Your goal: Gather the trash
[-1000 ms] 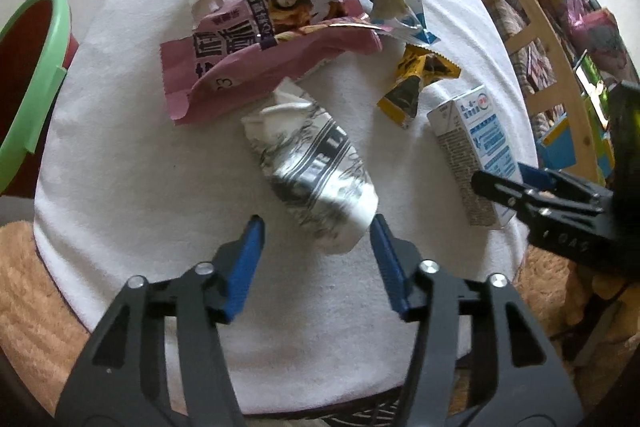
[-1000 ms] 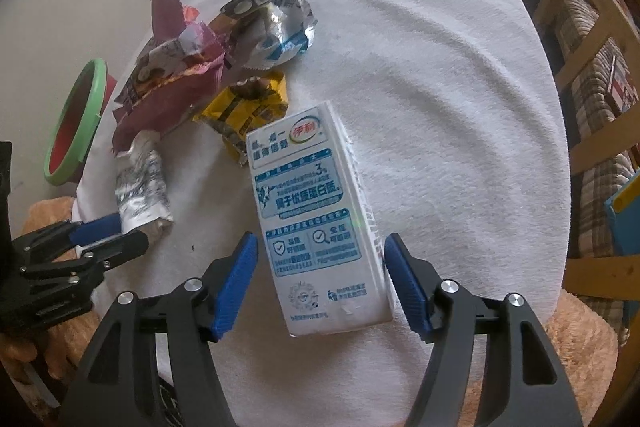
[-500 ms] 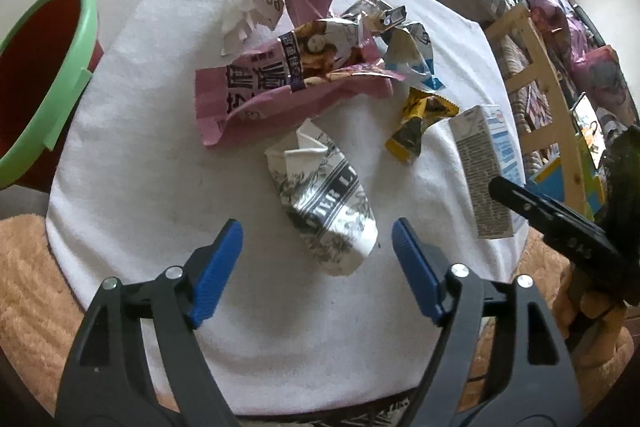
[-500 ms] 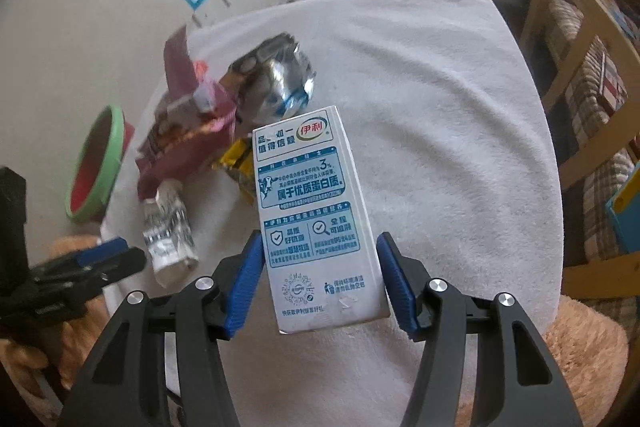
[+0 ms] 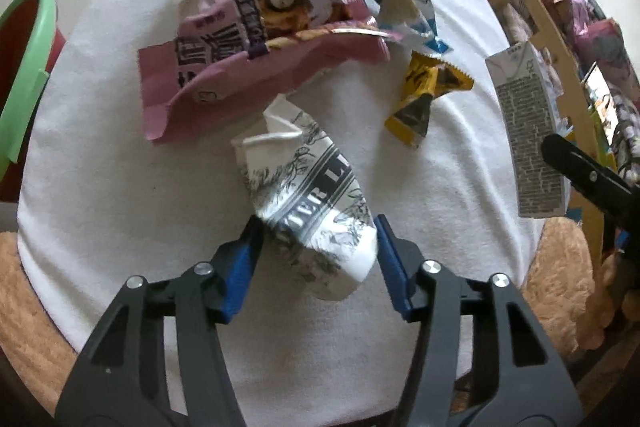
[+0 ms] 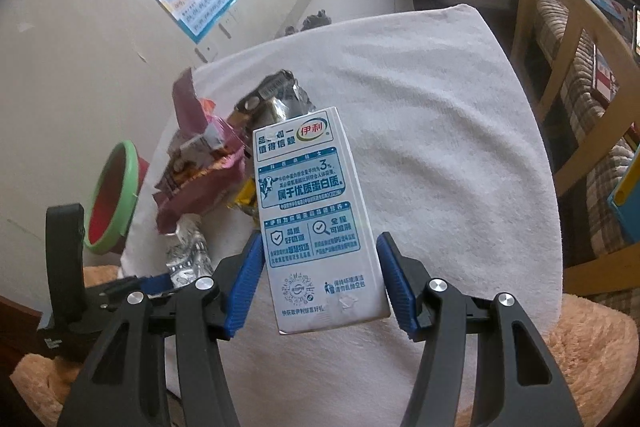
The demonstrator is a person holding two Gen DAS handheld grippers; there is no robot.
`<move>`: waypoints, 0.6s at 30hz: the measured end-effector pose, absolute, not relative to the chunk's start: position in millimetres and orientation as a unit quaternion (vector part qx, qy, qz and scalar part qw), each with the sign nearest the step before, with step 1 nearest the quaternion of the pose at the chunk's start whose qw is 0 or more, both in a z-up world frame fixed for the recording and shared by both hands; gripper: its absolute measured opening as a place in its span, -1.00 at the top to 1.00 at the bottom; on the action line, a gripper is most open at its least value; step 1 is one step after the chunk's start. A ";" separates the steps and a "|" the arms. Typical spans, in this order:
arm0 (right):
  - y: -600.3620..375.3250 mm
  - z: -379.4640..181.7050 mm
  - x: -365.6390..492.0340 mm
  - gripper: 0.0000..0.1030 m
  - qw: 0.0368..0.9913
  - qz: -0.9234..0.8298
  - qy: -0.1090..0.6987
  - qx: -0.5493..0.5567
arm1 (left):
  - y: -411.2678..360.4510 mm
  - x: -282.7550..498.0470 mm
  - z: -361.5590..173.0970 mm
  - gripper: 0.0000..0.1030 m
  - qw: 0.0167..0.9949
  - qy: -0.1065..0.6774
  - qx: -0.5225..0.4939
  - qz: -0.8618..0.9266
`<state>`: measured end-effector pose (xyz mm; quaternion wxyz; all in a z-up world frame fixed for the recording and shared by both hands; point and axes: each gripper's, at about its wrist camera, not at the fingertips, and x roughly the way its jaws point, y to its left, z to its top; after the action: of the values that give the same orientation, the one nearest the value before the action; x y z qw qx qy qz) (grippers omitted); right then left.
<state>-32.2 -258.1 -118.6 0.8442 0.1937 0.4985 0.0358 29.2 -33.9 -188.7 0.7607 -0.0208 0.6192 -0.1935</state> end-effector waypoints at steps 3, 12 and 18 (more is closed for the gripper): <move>-255.3 -109.4 -33.4 -0.08 0.852 0.039 0.485 0.191 | -24.0 25.6 -174.9 0.12 0.772 0.603 -0.033 -0.196; -236.7 -84.3 -32.0 -0.08 0.869 0.060 0.455 0.183 | -3.8 25.3 -119.7 0.13 0.827 0.526 -0.044 -0.192; -224.9 -84.1 -28.4 -0.08 0.865 0.073 0.463 0.179 | 10.9 28.9 -102.4 0.13 0.847 0.498 -0.050 -0.176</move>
<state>-28.4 -224.9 -84.1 0.8650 0.1786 0.4631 0.0734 28.9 10.9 -102.4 0.8475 -0.0498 0.4982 -0.1764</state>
